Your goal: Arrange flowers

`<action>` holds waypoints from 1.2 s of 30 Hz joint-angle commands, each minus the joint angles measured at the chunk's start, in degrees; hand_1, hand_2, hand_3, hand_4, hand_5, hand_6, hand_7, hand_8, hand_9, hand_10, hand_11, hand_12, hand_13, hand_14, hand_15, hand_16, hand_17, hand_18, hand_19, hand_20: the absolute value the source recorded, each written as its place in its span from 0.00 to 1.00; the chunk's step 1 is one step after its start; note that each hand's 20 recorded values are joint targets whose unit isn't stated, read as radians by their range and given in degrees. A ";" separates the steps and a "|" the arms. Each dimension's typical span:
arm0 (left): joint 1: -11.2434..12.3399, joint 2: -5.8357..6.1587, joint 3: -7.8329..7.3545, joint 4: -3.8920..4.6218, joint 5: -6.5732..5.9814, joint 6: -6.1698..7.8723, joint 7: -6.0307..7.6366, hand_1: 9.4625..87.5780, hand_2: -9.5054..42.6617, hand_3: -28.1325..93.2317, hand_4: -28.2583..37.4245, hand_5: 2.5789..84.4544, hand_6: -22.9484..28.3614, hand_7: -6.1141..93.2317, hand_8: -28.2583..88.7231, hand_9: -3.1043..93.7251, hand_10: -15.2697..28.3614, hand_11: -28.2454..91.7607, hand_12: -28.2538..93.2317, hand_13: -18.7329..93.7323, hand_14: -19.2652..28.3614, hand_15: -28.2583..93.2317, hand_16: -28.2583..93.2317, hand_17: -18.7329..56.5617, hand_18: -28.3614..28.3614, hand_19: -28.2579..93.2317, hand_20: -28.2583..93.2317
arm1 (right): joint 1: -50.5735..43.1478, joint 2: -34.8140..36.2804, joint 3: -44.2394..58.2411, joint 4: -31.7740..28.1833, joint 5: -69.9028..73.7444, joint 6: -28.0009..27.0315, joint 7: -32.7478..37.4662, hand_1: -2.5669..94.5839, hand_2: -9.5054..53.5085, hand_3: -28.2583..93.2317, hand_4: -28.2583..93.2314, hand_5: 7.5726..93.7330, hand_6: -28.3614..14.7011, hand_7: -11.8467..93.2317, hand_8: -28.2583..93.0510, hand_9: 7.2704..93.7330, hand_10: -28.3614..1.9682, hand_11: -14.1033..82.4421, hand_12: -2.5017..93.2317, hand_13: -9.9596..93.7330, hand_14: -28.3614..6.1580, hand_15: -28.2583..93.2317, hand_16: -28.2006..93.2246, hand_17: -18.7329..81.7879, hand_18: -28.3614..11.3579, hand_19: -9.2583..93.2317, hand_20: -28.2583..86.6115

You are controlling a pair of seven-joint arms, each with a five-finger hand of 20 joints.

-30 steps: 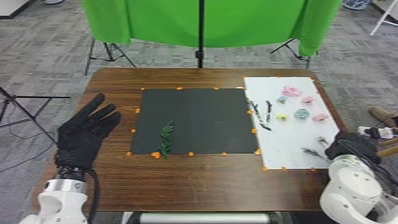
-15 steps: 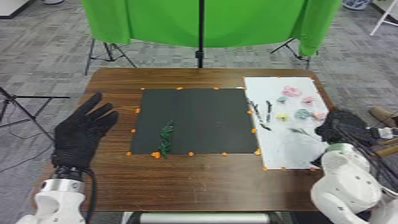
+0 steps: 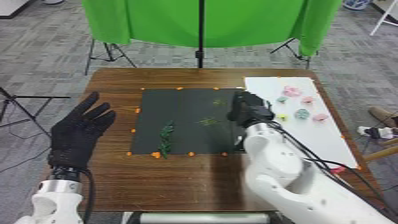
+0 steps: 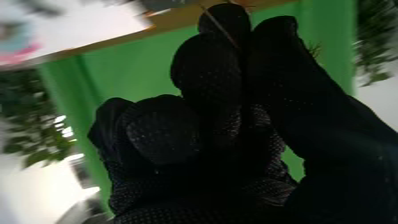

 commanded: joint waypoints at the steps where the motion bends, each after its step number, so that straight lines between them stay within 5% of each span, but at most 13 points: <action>1: -0.56 -1.32 -0.71 -0.24 0.69 0.08 -2.87 0.21 0.33 0.89 0.13 0.45 0.64 0.20 0.16 0.42 0.82 0.45 0.32 0.41 0.98 0.67 0.16 0.14 1.00 0.71 0.27 | 6.23 -10.19 -8.16 5.90 -2.15 -7.33 -2.06 0.56 0.00 0.83 0.01 0.98 0.61 0.31 0.31 0.92 0.51 0.70 0.26 0.84 0.45 0.90 0.38 0.61 0.08 1.00 0.85; 13: -2.20 -0.67 -0.13 0.04 1.03 -0.45 -4.12 0.21 0.32 0.89 0.12 0.45 0.64 0.20 0.16 0.42 0.82 0.45 0.33 0.41 0.98 0.67 0.16 0.14 1.00 0.71 0.27 | 10.13 -16.39 -12.41 12.13 -2.90 -13.25 -0.96 0.51 0.00 0.85 0.03 1.00 0.60 0.33 0.31 0.95 0.47 0.72 0.27 0.86 0.42 0.91 0.39 0.63 0.05 1.00 0.87; 27: -2.75 -0.65 0.44 0.35 1.19 -0.93 -4.58 0.21 0.32 0.89 0.13 0.46 0.64 0.20 0.16 0.42 0.82 0.45 0.33 0.41 0.98 0.67 0.16 0.14 1.00 0.71 0.27 | 7.52 -18.41 -12.01 11.67 -2.41 -19.62 2.15 0.42 0.17 0.89 0.07 1.00 0.64 0.46 0.12 1.00 0.48 0.75 0.24 0.91 0.39 0.91 0.40 0.68 0.02 1.00 0.90; 36: -3.85 -0.55 1.19 0.89 1.35 -1.60 -5.10 0.21 0.32 0.89 0.12 0.46 0.64 0.20 0.16 0.42 0.83 0.45 0.33 0.41 0.98 0.67 0.16 0.14 1.00 0.71 0.27 | 8.20 -18.70 -13.67 12.61 -3.72 -18.14 1.91 0.42 0.18 0.86 0.05 1.00 0.66 0.44 0.10 1.00 0.49 0.75 0.23 0.91 0.39 0.91 0.41 0.68 0.02 1.00 0.91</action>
